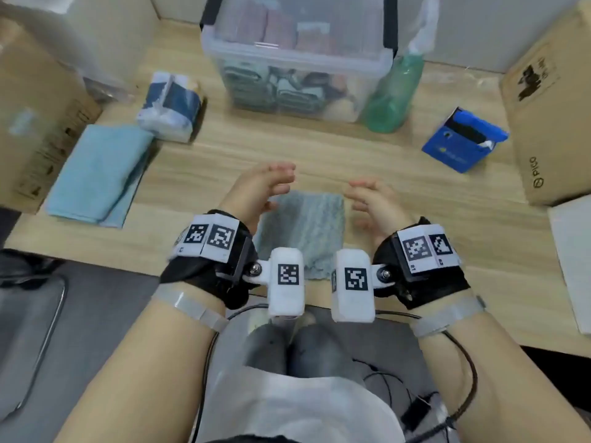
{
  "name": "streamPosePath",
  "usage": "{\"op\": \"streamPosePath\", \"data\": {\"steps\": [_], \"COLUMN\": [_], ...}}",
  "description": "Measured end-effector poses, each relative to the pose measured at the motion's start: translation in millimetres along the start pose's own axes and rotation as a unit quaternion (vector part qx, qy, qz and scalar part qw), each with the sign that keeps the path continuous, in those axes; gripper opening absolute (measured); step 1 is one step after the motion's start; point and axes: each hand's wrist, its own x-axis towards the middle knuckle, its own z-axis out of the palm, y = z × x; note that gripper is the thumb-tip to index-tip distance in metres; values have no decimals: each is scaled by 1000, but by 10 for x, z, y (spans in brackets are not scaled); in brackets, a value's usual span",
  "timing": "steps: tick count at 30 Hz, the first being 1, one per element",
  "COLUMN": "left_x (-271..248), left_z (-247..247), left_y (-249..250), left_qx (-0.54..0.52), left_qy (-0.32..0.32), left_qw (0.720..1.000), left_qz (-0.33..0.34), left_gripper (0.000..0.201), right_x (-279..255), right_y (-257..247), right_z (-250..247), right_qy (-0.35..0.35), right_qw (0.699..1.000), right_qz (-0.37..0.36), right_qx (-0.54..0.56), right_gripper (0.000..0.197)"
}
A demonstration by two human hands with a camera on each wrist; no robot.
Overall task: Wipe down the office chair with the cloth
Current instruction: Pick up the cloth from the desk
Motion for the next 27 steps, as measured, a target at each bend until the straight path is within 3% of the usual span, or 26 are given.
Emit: {"op": "streamPosePath", "data": {"steps": [3, 5, 6, 7, 9, 15, 18, 22, 27], "left_x": [93, 86, 57, 53, -8, -231, -421, -834, -1569], "left_z": [-89, -131, -126, -130, -109, -230, -449, -793, -1128], "left_y": [-334, -536, -598, -643, -657, -863, -1039, -1398, -2040], "left_qx": [42, 67, 71, 67, 48, -34, -126, -214, -304], "left_qy": [99, 114, 107, 95, 74, 73, 84, 135, 226], "left_qw": [994, 989, 989, 990, 992, 992, 986, 965, 923], "left_qz": [-28, -61, -76, -82, -91, -95, -76, -64, -63], "left_gripper": [42, 54, 51, 38, 11, 24, 11, 14, 25], "right_x": [56, 60, 55, 67, 60, -104, -251, -472, -982], "right_y": [260, 398, 438, 475, 514, 558, 562, 759, 1167], "right_z": [31, 70, 89, 100, 149, 350, 539, 963, 1512], "right_qy": [12, -4, -8, -12, -30, -132, -184, -245, -333], "right_qw": [998, 996, 996, 996, 996, 983, 971, 949, 905], "right_qz": [61, 84, 92, 92, 84, 127, 149, 198, 258], "right_qx": [-15, -11, -4, 2, 1, -9, 26, 8, -56], "right_gripper": [47, 61, 64, 61, 34, 11, 22, 39, 33]}}
